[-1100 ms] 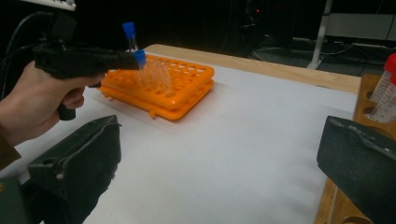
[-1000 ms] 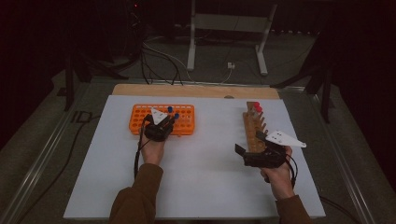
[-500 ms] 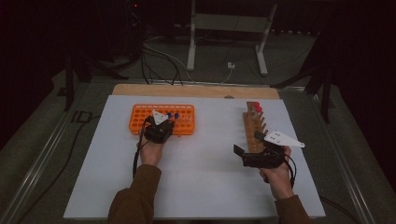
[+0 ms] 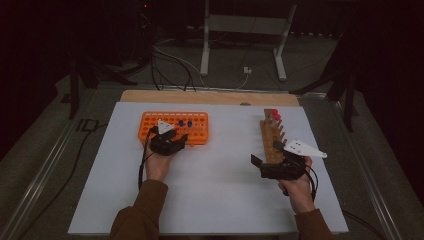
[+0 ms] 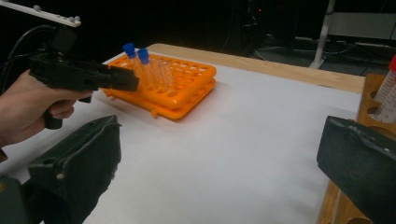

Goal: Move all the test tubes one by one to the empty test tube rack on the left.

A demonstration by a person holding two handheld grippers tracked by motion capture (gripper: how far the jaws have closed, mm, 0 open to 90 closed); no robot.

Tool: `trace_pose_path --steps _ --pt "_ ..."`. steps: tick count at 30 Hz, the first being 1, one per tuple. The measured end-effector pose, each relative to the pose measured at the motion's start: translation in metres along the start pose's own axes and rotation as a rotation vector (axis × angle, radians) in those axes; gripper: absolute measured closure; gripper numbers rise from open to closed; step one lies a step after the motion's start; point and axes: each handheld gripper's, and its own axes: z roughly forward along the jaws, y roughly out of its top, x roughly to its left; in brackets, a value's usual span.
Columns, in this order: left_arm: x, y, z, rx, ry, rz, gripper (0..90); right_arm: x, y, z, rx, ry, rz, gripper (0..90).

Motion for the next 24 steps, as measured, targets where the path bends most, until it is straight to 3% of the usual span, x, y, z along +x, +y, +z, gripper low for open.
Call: trace_pose_path --steps 10,14,24 --pt "-0.002 0.001 -0.034 -0.082 -0.041 -0.022 15.4 0.001 0.0 0.0 0.001 0.005 0.0 0.0" --pt "-0.003 -0.001 -0.05 -0.097 -0.03 -0.013 3.3 0.0 -0.001 0.0 0.002 0.004 0.002 0.0" --pt "0.012 -0.016 -0.093 -0.143 0.015 0.005 0.4 0.0 -0.002 0.0 0.001 0.002 0.009 0.0"
